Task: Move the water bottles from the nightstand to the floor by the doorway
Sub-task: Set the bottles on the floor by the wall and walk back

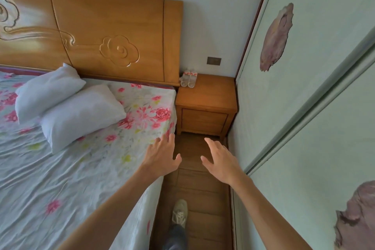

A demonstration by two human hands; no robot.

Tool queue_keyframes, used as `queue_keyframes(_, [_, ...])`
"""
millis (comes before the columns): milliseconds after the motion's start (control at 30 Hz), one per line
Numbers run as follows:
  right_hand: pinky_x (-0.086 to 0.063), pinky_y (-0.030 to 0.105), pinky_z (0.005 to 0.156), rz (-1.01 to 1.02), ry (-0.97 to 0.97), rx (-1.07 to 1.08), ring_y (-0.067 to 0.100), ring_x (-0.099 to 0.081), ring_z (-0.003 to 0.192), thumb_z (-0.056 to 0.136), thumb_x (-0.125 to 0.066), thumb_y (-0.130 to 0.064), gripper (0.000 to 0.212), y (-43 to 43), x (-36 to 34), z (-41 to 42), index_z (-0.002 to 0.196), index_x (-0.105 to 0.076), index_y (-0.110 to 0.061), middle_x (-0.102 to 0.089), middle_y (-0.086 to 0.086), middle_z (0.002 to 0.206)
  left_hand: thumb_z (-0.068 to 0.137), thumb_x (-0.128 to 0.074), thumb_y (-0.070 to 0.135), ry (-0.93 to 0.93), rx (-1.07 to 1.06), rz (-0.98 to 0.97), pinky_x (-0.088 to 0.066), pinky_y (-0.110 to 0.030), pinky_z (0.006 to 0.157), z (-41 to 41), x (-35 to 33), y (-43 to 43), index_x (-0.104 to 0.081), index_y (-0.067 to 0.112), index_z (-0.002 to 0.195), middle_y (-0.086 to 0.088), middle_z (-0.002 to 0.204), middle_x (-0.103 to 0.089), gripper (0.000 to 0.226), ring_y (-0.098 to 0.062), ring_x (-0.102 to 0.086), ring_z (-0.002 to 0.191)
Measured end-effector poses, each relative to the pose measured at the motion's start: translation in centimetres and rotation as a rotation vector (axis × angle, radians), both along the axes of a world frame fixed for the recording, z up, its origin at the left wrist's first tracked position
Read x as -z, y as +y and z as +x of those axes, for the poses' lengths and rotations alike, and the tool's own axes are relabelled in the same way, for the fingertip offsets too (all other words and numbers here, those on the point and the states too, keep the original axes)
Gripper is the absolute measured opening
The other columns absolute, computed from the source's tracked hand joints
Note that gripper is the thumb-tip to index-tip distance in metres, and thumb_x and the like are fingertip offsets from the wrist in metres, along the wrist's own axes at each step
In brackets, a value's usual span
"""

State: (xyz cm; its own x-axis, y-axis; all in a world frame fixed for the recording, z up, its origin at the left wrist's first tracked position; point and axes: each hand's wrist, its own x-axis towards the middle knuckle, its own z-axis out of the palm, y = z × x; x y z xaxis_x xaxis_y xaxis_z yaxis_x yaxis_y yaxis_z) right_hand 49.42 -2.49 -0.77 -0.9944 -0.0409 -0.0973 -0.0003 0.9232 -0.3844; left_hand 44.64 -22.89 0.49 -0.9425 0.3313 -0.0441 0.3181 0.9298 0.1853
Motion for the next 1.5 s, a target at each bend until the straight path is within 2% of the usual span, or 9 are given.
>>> queue_keyframes(367, [-0.047, 0.033, 0.1, 0.015, -0.041, 0.037, 0.016, -0.044, 0.132, 0.096, -0.048, -0.049, 0.067, 1.6, -0.6, -16.1, 0.152, -0.018, -0.027, -0.038, -0.004, 0.15, 0.091, -0.05, 0.051, -0.05, 0.055, 0.017, -0.053, -0.032, 0.089, -16.3, 0.4, 2.2, -0.025, 0.015, 0.146, -0.007, 0.138, -0.044, 0.071, -0.023, -0.054, 0.116])
queue_keyframes(500, [-0.047, 0.032, 0.101, 0.022, -0.049, 0.051, 0.016, -0.044, 0.133, 0.096, -0.047, -0.05, 0.067, 2.4, -0.7, -20.0, 0.152, -0.018, -0.027, -0.037, -0.004, 0.151, 0.091, -0.048, 0.053, -0.069, 0.06, -0.006, -0.052, -0.034, 0.093, -20.5, 0.7, 2.6, -0.023, 0.018, 0.148, -0.007, 0.146, -0.039, 0.072, -0.025, -0.051, 0.123])
queue_keyframes(933, [-0.048, 0.034, 0.095, 0.004, -0.073, 0.015, 0.016, -0.045, 0.131, 0.097, -0.045, -0.049, 0.065, 5.6, 0.7, -33.1, 0.152, -0.018, -0.025, -0.04, -0.003, 0.147, 0.089, -0.048, 0.053, -0.125, 0.043, -0.016, -0.054, -0.034, 0.085, -33.0, 2.1, 5.7, -0.031, 0.018, 0.139, -0.004, 0.13, -0.049, 0.064, -0.022, -0.055, 0.11])
queue_keyframes(1300, [-0.043, 0.034, 0.103, -0.107, -0.153, 0.014, 0.016, -0.041, 0.136, 0.097, -0.048, -0.048, 0.067, 11.4, 3.5, -49.8, 0.152, -0.017, -0.026, -0.031, -0.003, 0.155, 0.091, -0.045, 0.053, -0.245, -0.003, -0.117, -0.051, -0.035, 0.091, -47.5, 5.2, 10.7, -0.029, 0.017, 0.141, -0.006, 0.133, -0.046, 0.064, -0.023, -0.053, 0.114])
queue_keyframes(1500, [-0.044, 0.033, 0.101, -0.094, -0.239, -0.018, 0.017, -0.044, 0.133, 0.097, -0.047, -0.046, 0.067, 14.6, 4.9, -57.8, 0.153, -0.017, -0.025, -0.037, 0.0, 0.152, 0.089, -0.044, 0.053, -0.336, -0.047, -0.135, -0.05, -0.037, 0.093, -54.1, 7.3, 13.0, -0.027, 0.016, 0.143, -0.007, 0.137, -0.043, 0.067, -0.025, -0.05, 0.118])
